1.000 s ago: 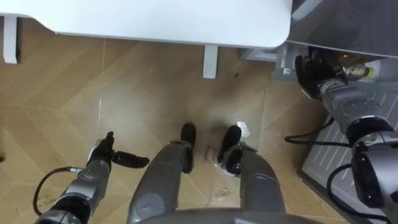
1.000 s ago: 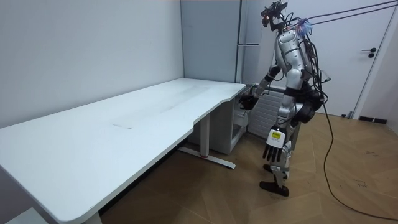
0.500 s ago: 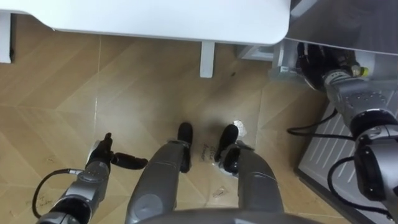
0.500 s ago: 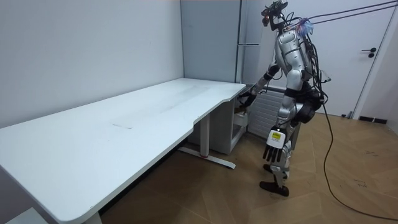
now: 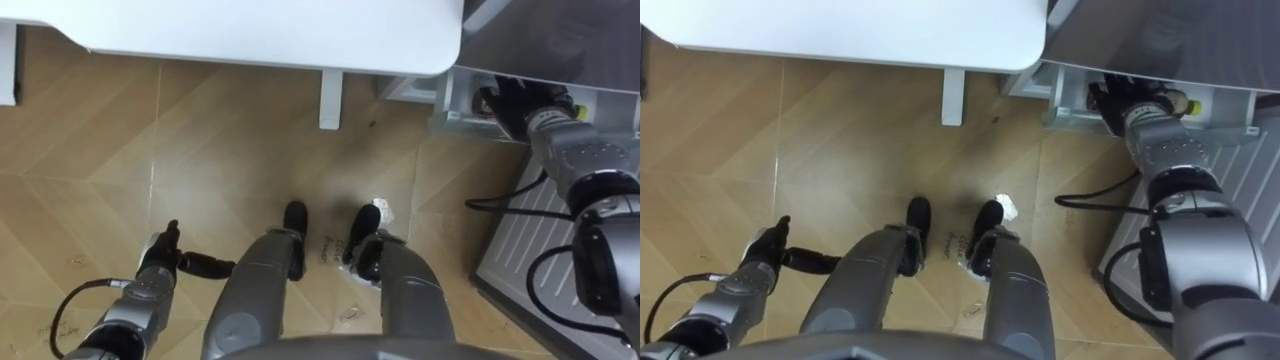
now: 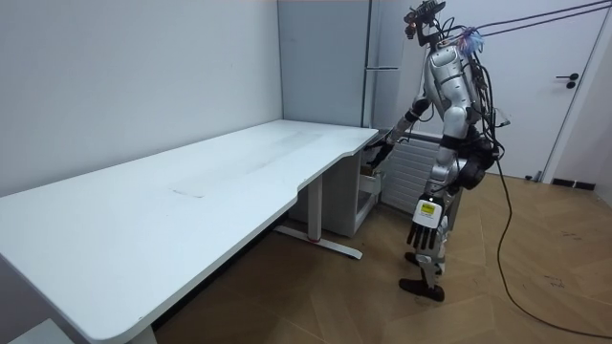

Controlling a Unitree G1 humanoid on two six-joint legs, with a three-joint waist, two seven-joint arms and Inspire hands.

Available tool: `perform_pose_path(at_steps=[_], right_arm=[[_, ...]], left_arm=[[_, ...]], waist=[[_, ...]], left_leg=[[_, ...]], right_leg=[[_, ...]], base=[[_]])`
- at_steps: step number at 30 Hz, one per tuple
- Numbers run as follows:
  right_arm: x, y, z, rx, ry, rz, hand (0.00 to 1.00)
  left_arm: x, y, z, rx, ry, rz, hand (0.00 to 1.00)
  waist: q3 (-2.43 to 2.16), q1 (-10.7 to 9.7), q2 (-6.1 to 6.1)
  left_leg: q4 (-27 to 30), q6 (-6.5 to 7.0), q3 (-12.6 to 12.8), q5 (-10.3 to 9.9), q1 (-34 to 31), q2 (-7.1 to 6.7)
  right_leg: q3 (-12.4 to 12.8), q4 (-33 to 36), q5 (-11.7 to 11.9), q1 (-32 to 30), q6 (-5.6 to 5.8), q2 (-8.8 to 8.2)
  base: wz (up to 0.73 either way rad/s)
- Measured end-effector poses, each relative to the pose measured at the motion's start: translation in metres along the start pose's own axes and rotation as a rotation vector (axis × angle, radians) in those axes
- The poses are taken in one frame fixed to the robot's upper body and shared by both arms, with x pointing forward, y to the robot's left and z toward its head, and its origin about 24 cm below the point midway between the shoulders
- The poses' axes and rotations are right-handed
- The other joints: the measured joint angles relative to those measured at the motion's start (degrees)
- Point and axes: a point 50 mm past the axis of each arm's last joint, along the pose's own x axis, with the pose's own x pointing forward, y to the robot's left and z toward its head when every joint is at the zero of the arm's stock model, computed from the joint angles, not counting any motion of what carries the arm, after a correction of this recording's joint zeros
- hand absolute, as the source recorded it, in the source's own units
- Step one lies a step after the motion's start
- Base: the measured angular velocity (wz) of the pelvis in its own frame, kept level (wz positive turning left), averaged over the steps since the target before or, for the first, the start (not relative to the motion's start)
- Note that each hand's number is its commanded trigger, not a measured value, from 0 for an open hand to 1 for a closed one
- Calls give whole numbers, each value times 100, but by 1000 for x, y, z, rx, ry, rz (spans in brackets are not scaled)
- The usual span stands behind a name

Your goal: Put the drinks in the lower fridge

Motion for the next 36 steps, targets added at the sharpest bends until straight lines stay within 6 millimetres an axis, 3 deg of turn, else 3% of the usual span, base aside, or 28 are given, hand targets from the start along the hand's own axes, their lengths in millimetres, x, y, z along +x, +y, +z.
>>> perform_pose_path(at_steps=[9,16,20,24,27,36], right_arm=[[-3,-13,8,-44,-18,4,0],[-10,-50,10,-47,-47,-77,0],[-17,-77,15,-16,-67,-141,0],[-24,-97,19,-25,-75,-185,0],[-29,-110,21,-31,-78,-216,0],[-40,-137,20,-27,-75,-310,0]], left_arm=[[-1,-1,6,-6,-28,-6,0],[-1,-1,5,-46,-23,-10,0],[-1,0,4,-65,-20,-2,0],[-2,2,-2,-78,-4,6,0],[-2,4,-3,-89,-1,14,0],[-2,8,-7,-110,11,25,0]], waist=[[-9,9,27],[-23,-70,38],[-72,-128,52],[-169,-153,85],[-184,-165,99],[-186,-216,117]], left_leg=[[112,9,-2,-26,-6,0],[164,14,12,-33,57,-9],[117,11,13,-34,221,10],[57,11,67,-34,434,31],[-9,12,190,-34,611,73],[-35,0,240,-25,692,119]], right_leg=[[-2,102,-14,4,-4,-5],[-1,166,-14,57,-4,-20],[27,87,-14,237,-8,-6],[86,7,4,431,8,29],[163,-65,56,555,1,65],[185,-177,152,653,-22,116]], base=[[0],[0],[0],[-9],[-21],[-5]])
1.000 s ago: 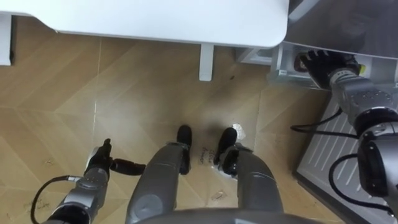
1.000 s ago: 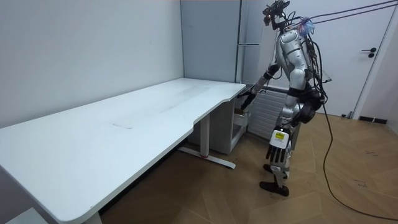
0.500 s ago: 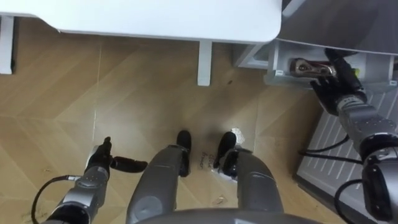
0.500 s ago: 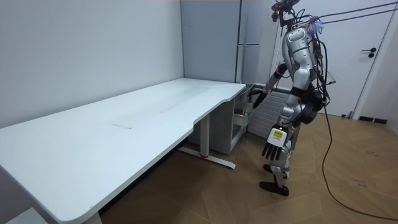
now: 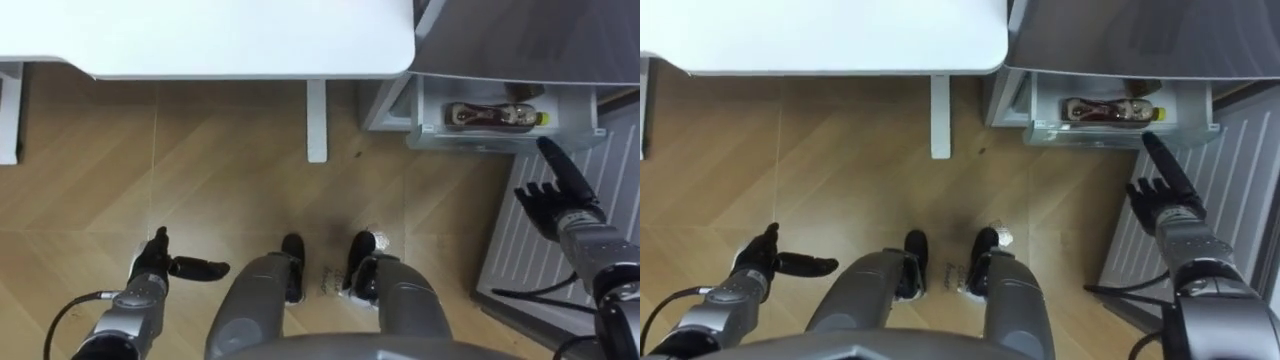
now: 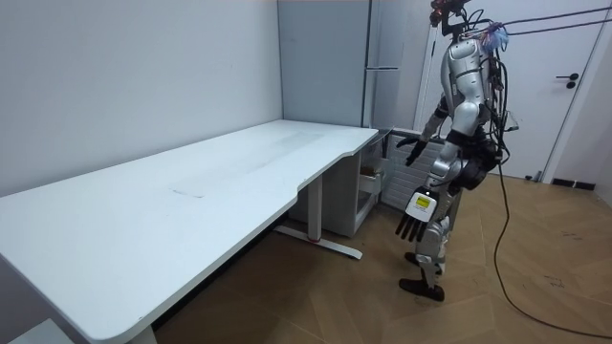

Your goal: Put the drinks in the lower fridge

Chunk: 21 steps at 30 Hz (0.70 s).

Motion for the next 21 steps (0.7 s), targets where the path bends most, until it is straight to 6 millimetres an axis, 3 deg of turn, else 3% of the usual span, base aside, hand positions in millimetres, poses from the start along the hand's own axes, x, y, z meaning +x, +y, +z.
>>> perform_pose_path(at_steps=[15,21], right_arm=[[-2,-19,-2,-34,4,-65,0],[-1,-15,-4,-33,-5,-56,0]], left_arm=[[1,-6,-5,-7,23,-48,0],[1,-6,-5,-6,20,-44,0]], waist=[[12,-107,65],[18,-92,124]], left_leg=[[-2,13,34,-20,117,-17],[679,7,-4,-322,-313,-3]], right_leg=[[14,70,-59,90,21,-23],[36,630,-293,-281,0,-13]], base=[[1],[1]])
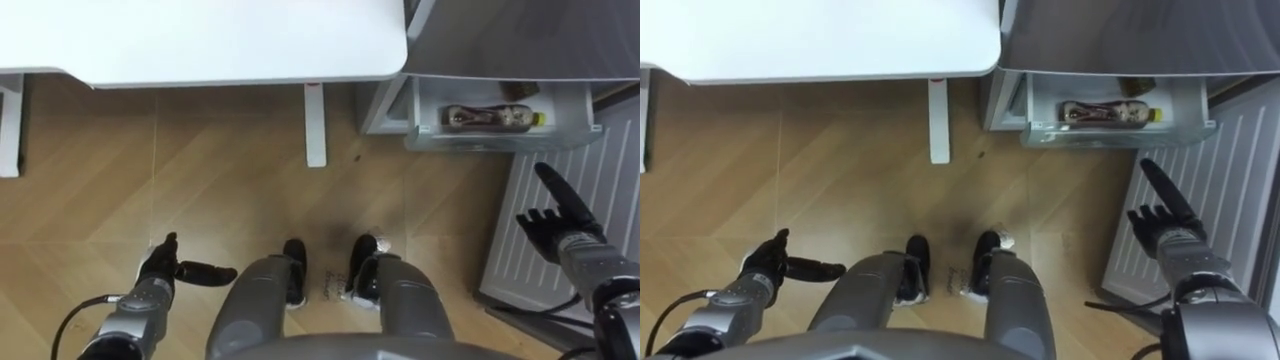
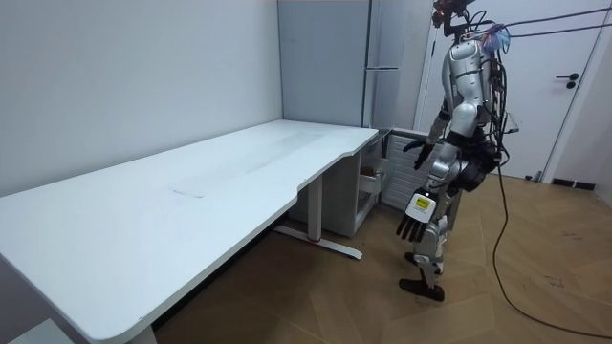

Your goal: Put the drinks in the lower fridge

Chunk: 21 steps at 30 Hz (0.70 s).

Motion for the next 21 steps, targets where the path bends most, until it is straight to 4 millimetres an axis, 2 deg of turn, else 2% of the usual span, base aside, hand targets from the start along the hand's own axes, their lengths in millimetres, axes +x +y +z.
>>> perform_pose_path(at_steps=[4,7,8,12,14,17,21], right_arm=[[1,10,0,10,-14,15,0],[2,22,2,51,-25,35,0],[2,29,3,62,-29,48,0],[2,57,9,101,-46,118,0],[1,70,12,111,-53,159,0],[-1,87,17,134,-62,205,0],[-6,122,22,166,-76,303,0]], left_arm=[[1,0,2,-1,-4,7,0],[2,1,7,-12,-16,27,0],[2,0,10,-14,-23,30,0],[2,1,22,1,-68,33,0],[2,4,24,14,-78,52,0],[2,5,23,38,-80,73,0],[2,-4,30,79,-105,58,0]], waist=[[-1,-6,18],[7,55,43],[10,114,49],[21,120,88],[31,124,102],[36,116,101],[46,141,117]], left_leg=[[568,16,-13,-222,-491,13],[1003,48,51,-367,-910,83],[1189,62,65,-436,-1074,102],[1886,83,100,-665,-1794,50],[2184,88,97,-741,-2125,47],[2542,106,95,-803,-2554,-28],[2937,110,98,-888,-2997,-25]], right_leg=[[90,553,-198,-498,11,-18],[152,946,-303,-921,8,-26],[201,1135,-363,-1100,11,-31],[264,1962,-640,-1885,9,-210],[278,2259,-719,-2214,-16,-242],[289,2709,-865,-2664,-45,-388],[311,3080,-939,-3101,-76,-413]], base=[[-1],[-8],[-7],[8],[8],[19],[5]])
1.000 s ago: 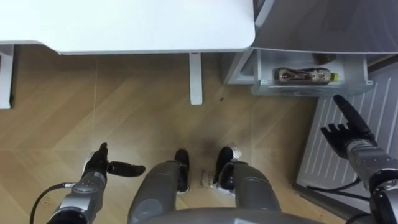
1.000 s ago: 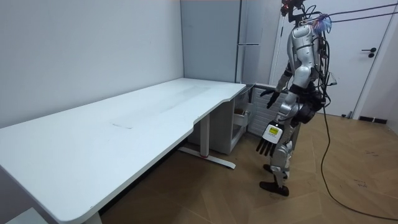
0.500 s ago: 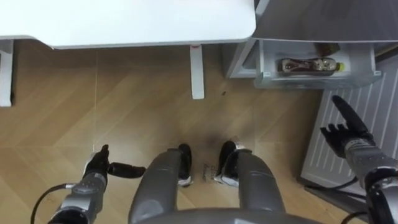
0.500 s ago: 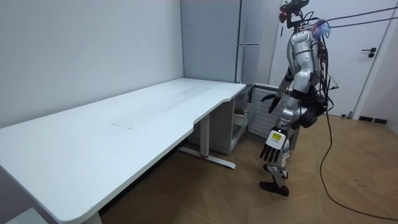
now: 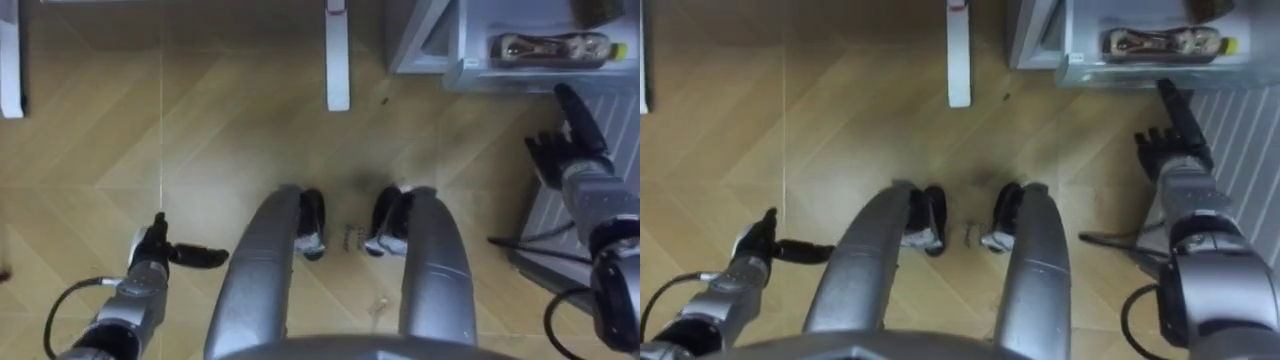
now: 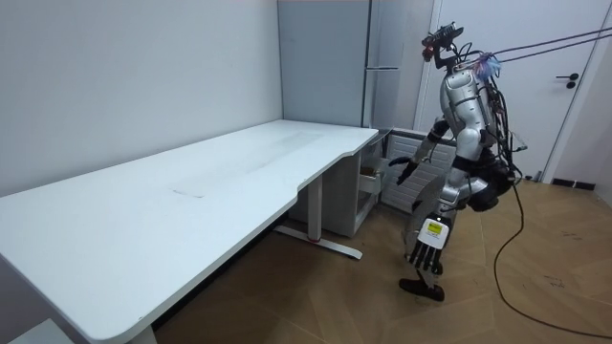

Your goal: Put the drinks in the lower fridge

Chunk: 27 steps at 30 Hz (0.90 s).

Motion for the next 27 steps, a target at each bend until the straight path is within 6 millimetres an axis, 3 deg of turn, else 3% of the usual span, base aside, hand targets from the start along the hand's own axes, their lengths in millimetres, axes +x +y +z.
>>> perform_pose_path(at_steps=[3,12,15,20,27], right_arm=[[1,21,7,18,-23,78,0],[1,35,14,24,-35,125,0],[1,44,13,28,-27,144,0],[0,54,13,25,-17,146,0],[-3,76,15,26,-17,152,0]], left_arm=[[0,-1,6,-5,-34,-2,0],[-1,2,9,-4,-51,12,0],[-1,4,15,-5,-79,13,0],[-5,7,17,16,-121,16,0],[-10,14,6,24,-116,30,0]], waist=[[11,21,18],[21,-43,5],[44,-162,-33],[57,-226,-66],[55,-303,-62]], left_leg=[[204,6,1,-58,-204,13],[591,86,126,-199,-541,90],[657,120,231,-219,-591,35],[758,179,301,-255,-619,6],[768,194,354,-263,-621,-2]], right_leg=[[7,191,-79,-198,7,-13],[89,589,-167,-596,-7,-111],[169,747,-224,-723,10,-244],[226,885,-261,-802,43,-322],[281,937,-250,-851,75,-297]], base=[[0],[-2],[2],[-2],[0]])
